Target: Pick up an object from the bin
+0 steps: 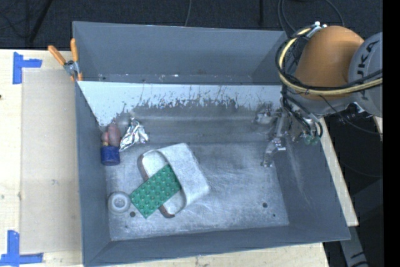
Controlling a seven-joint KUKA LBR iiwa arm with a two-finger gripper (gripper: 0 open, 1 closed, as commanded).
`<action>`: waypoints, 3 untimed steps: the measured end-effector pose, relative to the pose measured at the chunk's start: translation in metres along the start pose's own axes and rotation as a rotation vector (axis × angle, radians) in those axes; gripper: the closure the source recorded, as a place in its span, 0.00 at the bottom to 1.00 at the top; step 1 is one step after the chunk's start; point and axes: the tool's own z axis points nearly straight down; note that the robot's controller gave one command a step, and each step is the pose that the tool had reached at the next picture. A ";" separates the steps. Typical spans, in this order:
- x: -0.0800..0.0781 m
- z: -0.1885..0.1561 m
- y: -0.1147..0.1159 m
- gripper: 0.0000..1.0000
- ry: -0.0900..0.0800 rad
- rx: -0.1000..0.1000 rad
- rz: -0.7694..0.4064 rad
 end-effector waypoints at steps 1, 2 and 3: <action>0.022 0.017 0.101 0.00 0.003 -0.004 -0.115; 0.056 0.077 0.169 0.00 0.000 -0.001 -0.318; 0.056 0.075 0.168 1.00 0.005 0.001 -0.317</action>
Offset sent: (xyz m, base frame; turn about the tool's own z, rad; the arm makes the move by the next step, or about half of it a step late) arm -0.0215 0.0952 -0.0160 -0.1074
